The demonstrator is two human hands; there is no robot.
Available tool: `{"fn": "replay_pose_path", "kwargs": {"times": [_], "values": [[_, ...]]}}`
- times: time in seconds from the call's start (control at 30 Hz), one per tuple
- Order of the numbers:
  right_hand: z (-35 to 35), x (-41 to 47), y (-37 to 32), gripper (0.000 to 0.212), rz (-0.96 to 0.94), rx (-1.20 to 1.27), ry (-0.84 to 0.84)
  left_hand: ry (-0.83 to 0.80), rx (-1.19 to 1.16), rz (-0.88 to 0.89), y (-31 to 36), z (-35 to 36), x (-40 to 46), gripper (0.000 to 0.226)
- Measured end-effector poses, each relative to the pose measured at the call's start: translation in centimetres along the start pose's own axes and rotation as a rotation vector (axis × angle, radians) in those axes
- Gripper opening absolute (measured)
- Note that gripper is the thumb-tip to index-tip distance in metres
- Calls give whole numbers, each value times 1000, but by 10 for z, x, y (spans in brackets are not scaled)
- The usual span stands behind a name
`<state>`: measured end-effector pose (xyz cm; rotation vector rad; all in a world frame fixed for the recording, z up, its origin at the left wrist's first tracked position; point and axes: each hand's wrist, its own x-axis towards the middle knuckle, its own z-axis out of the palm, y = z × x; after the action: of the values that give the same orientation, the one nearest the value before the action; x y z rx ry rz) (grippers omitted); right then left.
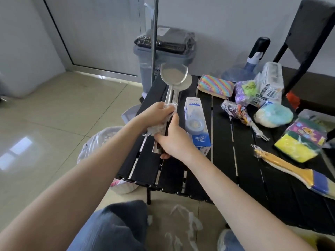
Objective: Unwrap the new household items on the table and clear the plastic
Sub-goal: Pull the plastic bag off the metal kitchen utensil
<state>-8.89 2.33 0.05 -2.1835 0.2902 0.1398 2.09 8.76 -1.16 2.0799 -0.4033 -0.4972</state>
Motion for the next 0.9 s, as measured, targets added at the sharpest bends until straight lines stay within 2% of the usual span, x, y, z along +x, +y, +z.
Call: {"fn": "replay_pose_path", "kwargs": {"times": [0.17, 0.37, 0.4, 0.5, 0.53, 0.63, 0.77, 0.83, 0.9], "values": [[-1, 5, 6, 87, 58, 29, -40, -44, 82, -2, -5, 9, 8, 28], [4, 7, 14, 87, 111, 113, -43, 37, 195, 3, -7, 12, 5, 27], [5, 8, 16, 86, 113, 120, -29, 50, 244, 3, -7, 13, 4, 20], [4, 7, 18, 82, 102, 122, 11, 120, 326, 0, -5, 11, -7, 36], [3, 5, 17, 80, 97, 89, 20, 144, 322, 26, -6, 9, -11, 34], [-1, -3, 12, 77, 100, -68, 34, 173, 212, 112, -6, -3, -24, 33], [-9, -21, 2, 58, 54, -310, -29, 149, -148, 99, 0, -27, -51, 35], [-14, -30, -5, 50, -4, -559, 18, 124, -329, 66, 2, -37, -66, 38], [-16, -36, -12, 49, -101, -640, 118, 84, -523, 68, -1, -45, -78, 44]]}}
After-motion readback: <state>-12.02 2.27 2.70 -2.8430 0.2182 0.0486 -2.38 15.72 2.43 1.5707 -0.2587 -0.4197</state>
